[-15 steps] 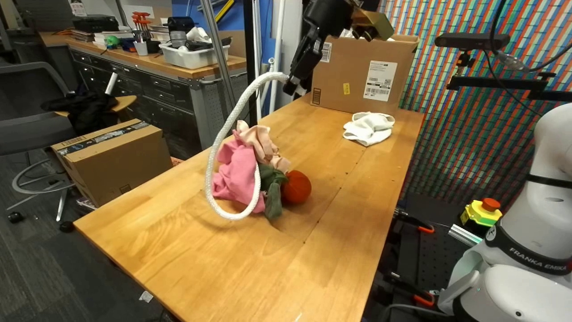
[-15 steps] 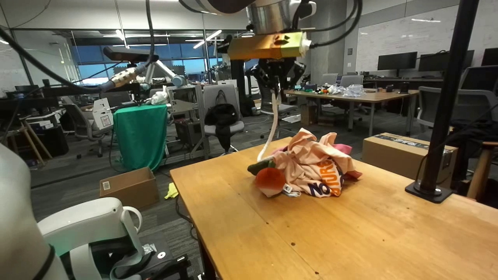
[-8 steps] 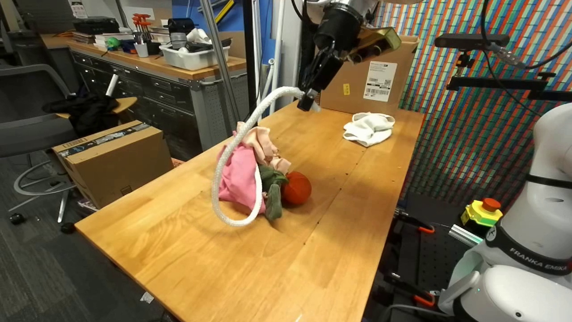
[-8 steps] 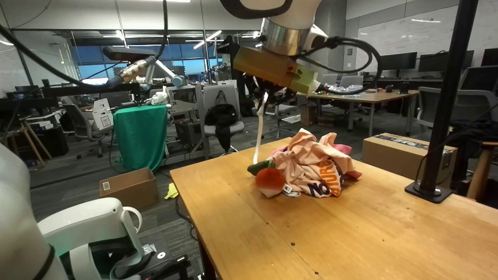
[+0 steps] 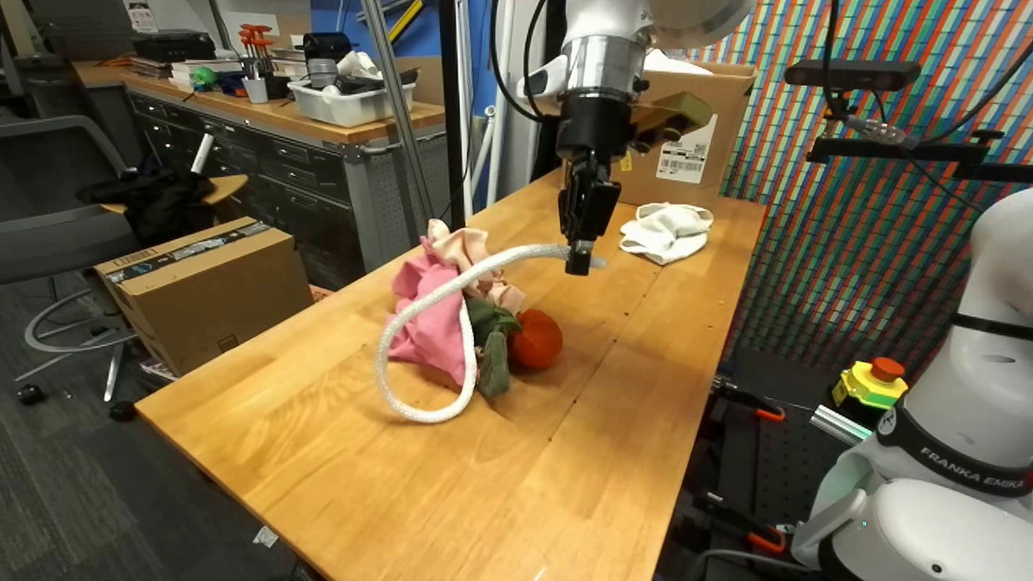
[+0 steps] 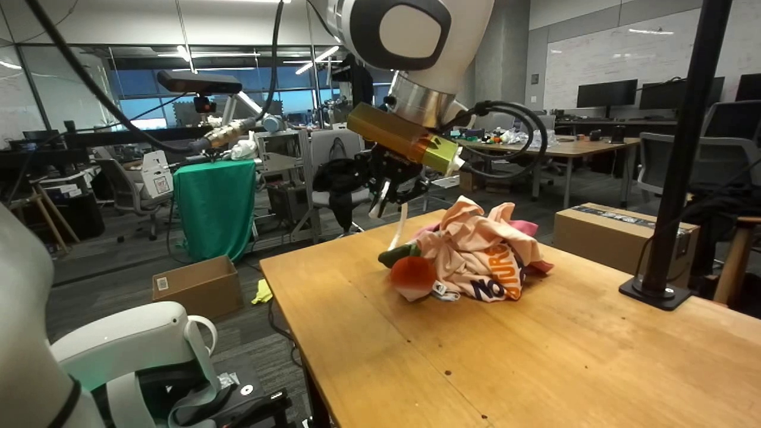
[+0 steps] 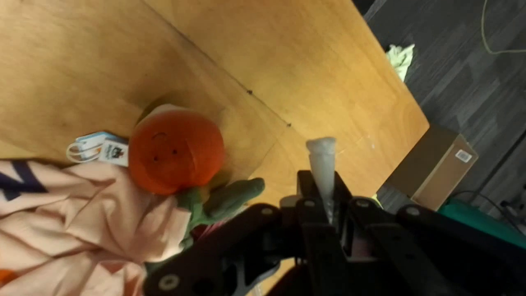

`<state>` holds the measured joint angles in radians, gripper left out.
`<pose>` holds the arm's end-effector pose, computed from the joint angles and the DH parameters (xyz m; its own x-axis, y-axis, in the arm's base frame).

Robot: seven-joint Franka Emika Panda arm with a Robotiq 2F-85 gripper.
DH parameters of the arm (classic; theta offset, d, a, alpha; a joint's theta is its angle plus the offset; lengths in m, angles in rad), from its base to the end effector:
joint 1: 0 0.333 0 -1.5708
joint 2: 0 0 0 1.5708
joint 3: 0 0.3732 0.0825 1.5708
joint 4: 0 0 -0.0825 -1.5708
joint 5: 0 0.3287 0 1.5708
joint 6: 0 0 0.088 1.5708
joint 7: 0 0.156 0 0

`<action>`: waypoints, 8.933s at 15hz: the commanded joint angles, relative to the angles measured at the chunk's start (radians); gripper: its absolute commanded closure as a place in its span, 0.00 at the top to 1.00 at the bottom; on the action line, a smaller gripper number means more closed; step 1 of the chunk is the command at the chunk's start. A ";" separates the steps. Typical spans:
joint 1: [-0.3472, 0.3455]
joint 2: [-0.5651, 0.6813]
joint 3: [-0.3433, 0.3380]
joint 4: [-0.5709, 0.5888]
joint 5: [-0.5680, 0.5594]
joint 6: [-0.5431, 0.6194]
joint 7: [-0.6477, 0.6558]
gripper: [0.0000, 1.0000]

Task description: Move the towel to the right, move the rope to the left, move the peach shirt to the right, move the radish forwards

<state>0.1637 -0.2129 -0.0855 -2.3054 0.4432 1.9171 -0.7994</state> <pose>0.3879 0.0791 0.4643 0.7822 0.6084 0.1343 0.6013 -0.6808 -0.4183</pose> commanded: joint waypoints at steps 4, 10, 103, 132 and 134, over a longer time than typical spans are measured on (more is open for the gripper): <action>0.005 0.126 0.108 0.068 -0.014 -0.167 0.009 0.08; 0.018 0.219 0.205 0.098 -0.063 -0.192 0.038 0.08; 0.109 0.499 0.250 0.237 -0.352 0.439 1.144 1.00; 0.101 0.484 0.212 0.197 -0.408 0.513 1.250 0.29; 0.105 0.484 0.219 0.194 -0.412 0.519 1.247 0.28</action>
<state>0.2633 0.2922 0.1213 -2.0916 0.0195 2.4244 0.4613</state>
